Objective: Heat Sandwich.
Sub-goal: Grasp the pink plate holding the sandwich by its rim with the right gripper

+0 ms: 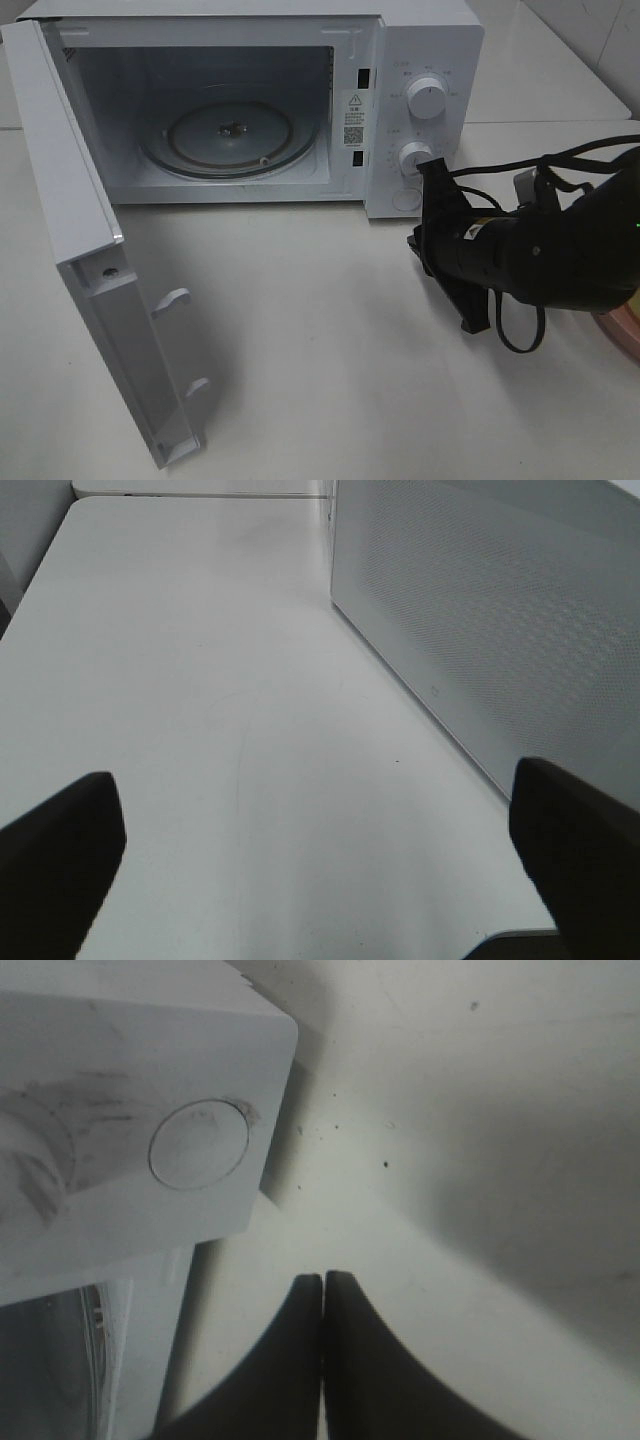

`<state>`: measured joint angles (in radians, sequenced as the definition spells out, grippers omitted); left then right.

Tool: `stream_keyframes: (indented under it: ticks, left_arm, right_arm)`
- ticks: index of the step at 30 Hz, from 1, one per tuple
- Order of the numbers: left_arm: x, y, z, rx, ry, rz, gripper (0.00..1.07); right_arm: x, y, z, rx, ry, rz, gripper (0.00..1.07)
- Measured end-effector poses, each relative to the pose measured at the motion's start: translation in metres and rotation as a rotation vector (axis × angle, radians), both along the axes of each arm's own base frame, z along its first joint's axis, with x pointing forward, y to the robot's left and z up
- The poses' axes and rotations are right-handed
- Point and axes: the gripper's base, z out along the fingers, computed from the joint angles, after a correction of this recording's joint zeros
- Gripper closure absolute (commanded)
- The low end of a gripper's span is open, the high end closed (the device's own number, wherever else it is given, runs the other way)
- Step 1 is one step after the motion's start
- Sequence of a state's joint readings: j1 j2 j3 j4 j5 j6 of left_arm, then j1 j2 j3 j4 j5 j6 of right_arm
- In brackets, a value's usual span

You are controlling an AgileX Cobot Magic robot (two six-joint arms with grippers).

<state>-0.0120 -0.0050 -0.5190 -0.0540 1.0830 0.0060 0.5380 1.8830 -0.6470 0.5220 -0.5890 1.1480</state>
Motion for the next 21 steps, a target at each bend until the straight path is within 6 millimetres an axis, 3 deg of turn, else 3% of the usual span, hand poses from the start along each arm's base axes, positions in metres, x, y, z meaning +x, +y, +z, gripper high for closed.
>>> stream_keyframes:
  ticks: [9,21]
  left_arm:
    - [0.000,0.000,0.000,0.000,0.000,0.000,0.07]
    - [0.000,0.000,0.000,0.000,0.000,0.000,0.07]
  right_arm:
    - [-0.017,0.001,0.029,-0.205,0.022,0.296,1.01]
    - [-0.047,0.003,0.052,-0.580,0.027,0.959,0.97]
